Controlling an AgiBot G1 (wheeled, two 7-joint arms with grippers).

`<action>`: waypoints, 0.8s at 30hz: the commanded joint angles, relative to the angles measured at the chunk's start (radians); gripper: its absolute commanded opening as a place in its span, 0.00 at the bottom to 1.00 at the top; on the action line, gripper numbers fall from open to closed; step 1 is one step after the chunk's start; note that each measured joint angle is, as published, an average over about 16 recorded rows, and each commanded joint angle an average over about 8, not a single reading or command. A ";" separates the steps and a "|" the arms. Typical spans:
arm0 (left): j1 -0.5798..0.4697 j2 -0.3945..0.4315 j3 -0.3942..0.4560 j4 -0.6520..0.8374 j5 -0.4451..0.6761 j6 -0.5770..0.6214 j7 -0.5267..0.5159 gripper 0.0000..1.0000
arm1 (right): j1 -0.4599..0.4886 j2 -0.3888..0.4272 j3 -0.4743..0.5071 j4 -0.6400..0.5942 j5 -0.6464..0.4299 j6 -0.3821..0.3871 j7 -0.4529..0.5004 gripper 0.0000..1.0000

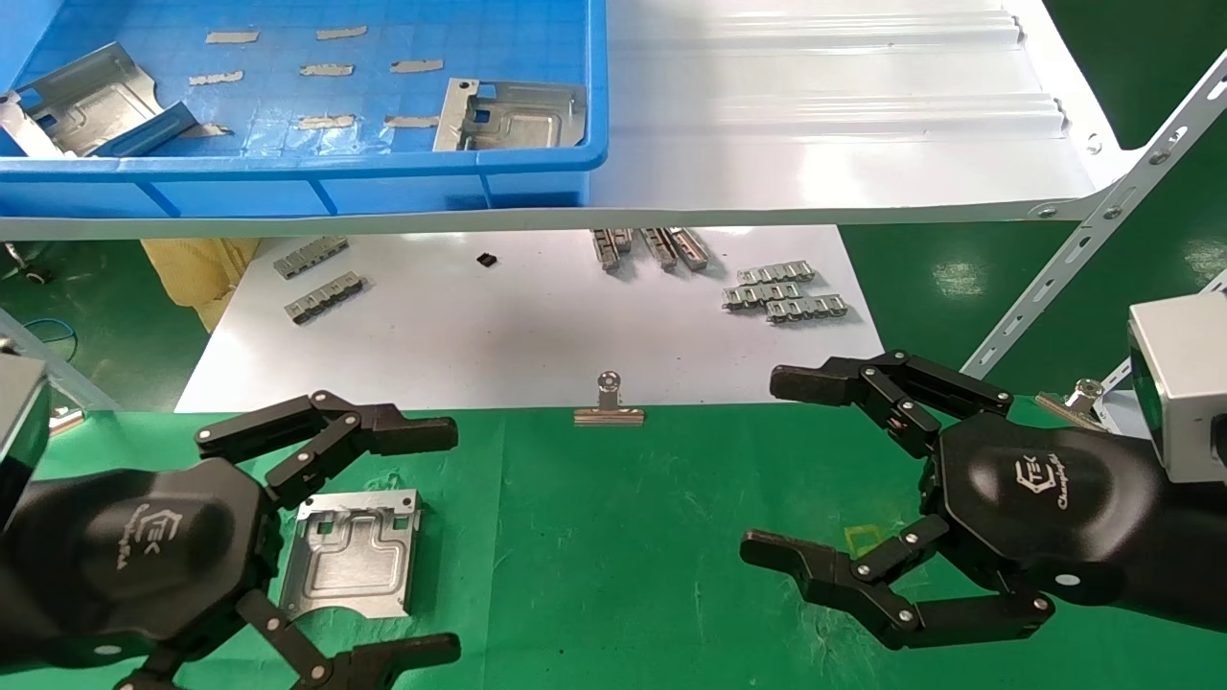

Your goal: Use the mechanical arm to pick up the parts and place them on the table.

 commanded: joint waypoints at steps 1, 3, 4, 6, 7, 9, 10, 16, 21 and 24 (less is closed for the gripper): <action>-0.003 0.001 0.003 0.005 0.001 0.000 0.002 1.00 | 0.000 0.000 0.000 0.000 0.000 0.000 0.000 1.00; -0.004 0.002 0.004 0.008 0.002 0.000 0.003 1.00 | 0.000 0.000 0.000 0.000 0.000 0.000 0.000 1.00; -0.005 0.002 0.005 0.010 0.003 0.001 0.004 1.00 | 0.000 0.000 0.000 0.000 0.000 0.000 0.000 1.00; -0.006 0.002 0.006 0.012 0.003 0.001 0.005 1.00 | 0.000 0.000 0.000 0.000 0.000 0.000 0.000 1.00; -0.007 0.003 0.007 0.013 0.004 0.001 0.005 1.00 | 0.000 0.000 0.000 0.000 0.000 0.000 0.000 1.00; -0.008 0.003 0.008 0.015 0.004 0.001 0.006 1.00 | 0.000 0.000 0.000 0.000 0.000 0.000 0.000 1.00; -0.009 0.003 0.008 0.016 0.005 0.001 0.006 1.00 | 0.000 0.000 0.000 0.000 0.000 0.000 0.000 1.00; -0.011 0.004 0.010 0.020 0.006 0.001 0.008 1.00 | 0.000 0.000 0.000 0.000 0.000 0.000 0.000 1.00; -0.012 0.004 0.011 0.022 0.007 0.002 0.009 1.00 | 0.000 0.000 0.000 0.000 0.000 0.000 0.000 1.00; -0.012 0.004 0.012 0.022 0.007 0.002 0.009 1.00 | 0.000 0.000 0.000 0.000 0.000 0.000 0.000 1.00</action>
